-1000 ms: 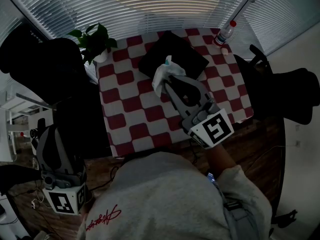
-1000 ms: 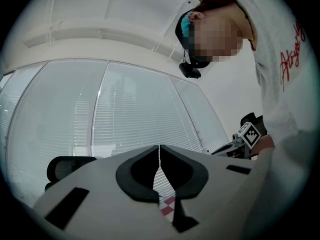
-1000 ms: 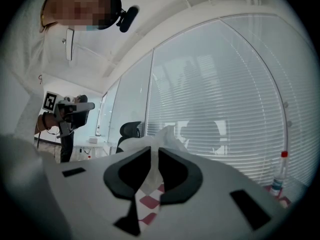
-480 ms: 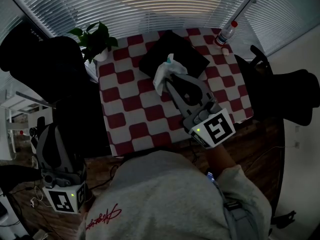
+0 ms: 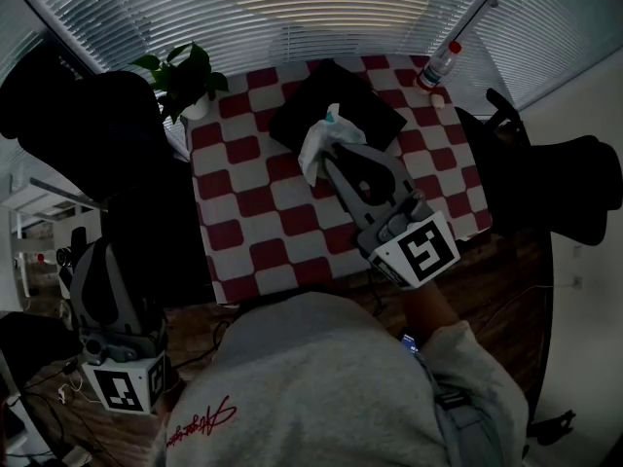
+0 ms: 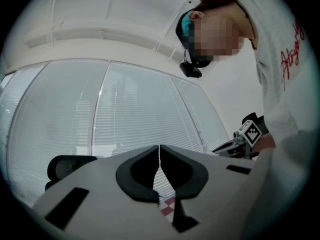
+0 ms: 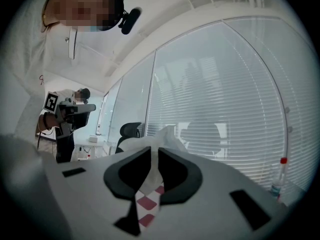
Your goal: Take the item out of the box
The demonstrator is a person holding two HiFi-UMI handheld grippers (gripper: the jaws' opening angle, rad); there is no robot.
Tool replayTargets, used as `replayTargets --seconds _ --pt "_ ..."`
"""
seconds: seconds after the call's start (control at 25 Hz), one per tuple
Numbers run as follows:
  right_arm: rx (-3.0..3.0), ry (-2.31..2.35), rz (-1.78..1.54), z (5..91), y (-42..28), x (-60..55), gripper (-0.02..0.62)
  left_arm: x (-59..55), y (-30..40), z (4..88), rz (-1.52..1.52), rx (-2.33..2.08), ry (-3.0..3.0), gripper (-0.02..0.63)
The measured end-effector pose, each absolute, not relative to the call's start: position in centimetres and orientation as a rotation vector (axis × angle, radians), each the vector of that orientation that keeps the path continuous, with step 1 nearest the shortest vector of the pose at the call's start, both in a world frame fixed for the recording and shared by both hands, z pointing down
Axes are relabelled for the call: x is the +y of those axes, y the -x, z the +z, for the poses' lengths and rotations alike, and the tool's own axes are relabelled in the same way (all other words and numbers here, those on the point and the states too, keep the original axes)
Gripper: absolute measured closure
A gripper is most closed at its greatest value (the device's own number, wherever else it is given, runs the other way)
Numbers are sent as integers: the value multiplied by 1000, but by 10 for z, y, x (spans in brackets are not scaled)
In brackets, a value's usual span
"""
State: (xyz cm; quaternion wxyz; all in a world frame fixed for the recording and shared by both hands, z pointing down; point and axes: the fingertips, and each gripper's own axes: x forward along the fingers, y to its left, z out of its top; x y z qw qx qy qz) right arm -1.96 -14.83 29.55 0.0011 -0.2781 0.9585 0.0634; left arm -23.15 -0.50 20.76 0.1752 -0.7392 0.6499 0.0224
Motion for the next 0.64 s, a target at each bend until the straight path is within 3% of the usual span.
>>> replayTargets --seconds 0.64 --pt "3005 875 196 295 19 -149 543 -6 233 210 58 1846 2095 586"
